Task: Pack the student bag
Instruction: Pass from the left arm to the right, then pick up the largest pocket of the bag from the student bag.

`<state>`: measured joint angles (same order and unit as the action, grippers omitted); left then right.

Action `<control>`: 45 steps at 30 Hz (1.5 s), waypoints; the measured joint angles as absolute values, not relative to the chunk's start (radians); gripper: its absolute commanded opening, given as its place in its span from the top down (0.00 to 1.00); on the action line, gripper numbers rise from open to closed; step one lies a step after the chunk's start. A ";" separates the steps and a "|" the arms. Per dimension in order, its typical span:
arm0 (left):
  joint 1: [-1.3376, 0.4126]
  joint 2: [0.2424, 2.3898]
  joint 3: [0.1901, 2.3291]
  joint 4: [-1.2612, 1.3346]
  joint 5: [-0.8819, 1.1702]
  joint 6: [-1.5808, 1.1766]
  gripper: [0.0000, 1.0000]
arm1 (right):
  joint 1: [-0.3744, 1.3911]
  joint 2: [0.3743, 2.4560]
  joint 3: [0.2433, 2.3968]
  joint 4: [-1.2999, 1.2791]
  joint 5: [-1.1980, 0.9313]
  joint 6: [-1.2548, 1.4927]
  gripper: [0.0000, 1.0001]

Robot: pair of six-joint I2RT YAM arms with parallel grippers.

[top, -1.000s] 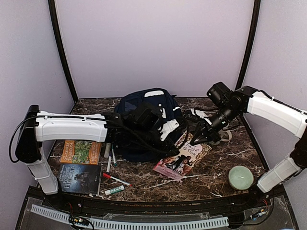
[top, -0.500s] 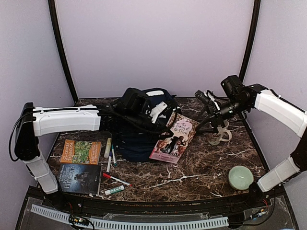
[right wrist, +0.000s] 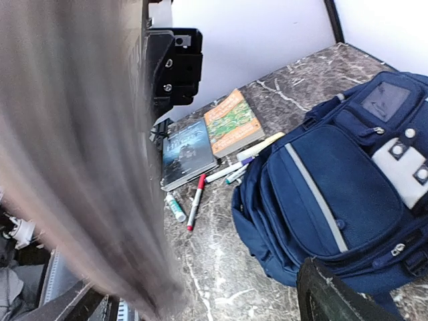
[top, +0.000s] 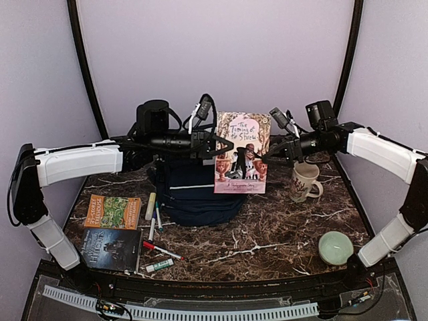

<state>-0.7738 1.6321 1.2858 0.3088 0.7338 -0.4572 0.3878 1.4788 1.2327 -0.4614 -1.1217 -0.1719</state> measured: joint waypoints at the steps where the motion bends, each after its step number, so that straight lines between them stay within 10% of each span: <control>1: -0.772 1.636 1.283 0.336 0.748 -0.486 1.00 | 0.396 1.487 1.234 -0.433 -1.135 -0.147 0.13; 28: -0.762 1.650 1.147 0.505 0.585 -0.641 0.89 | 0.467 1.514 1.192 -0.045 -1.117 0.316 1.00; 35: -0.760 1.634 1.157 0.350 0.496 -0.540 0.53 | 0.436 1.515 1.168 -0.039 -1.096 0.334 1.00; 45: -0.756 1.635 1.312 -0.272 0.210 -0.060 0.66 | 0.291 1.435 1.079 -0.237 -1.015 0.114 1.00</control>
<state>-0.7563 1.6348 1.3117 -0.2718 0.2096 -0.0601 0.2913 1.4349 1.0790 -0.2375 -1.0145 0.1143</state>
